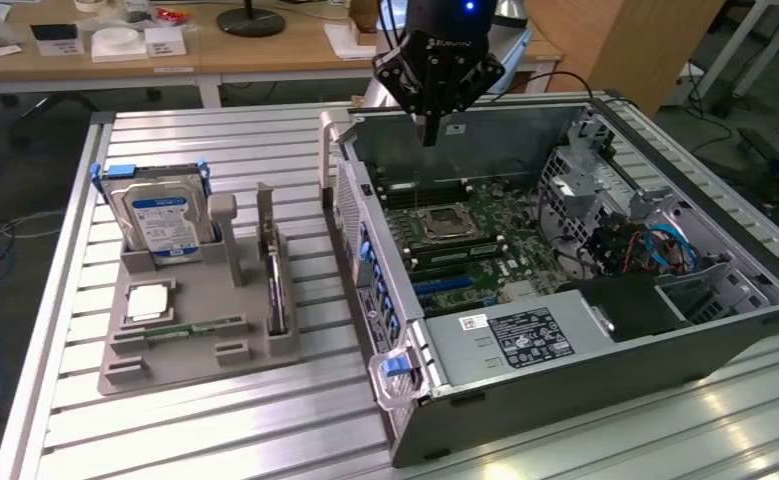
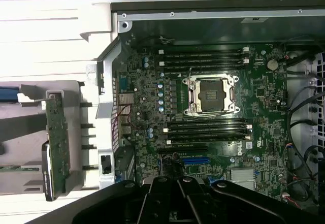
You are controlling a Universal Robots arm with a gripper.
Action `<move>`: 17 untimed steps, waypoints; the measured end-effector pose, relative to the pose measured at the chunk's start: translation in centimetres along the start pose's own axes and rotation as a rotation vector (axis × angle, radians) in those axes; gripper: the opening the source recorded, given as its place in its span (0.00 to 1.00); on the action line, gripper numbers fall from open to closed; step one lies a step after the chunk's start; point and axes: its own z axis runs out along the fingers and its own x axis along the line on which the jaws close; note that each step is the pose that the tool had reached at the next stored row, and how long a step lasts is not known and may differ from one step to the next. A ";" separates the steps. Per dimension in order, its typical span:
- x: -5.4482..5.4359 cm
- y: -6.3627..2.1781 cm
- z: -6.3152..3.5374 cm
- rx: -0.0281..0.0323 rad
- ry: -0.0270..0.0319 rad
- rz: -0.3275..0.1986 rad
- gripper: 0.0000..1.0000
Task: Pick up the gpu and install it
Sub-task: 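Reach for the gpu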
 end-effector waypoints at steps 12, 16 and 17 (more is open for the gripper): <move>1.2 -0.08 -0.04 0.0002 0.0001 0.000 0.11; 1.8 -0.12 -0.05 0.0001 0.0000 0.000 0.11; 1.9 -0.13 -0.06 0.0001 0.0001 0.000 0.11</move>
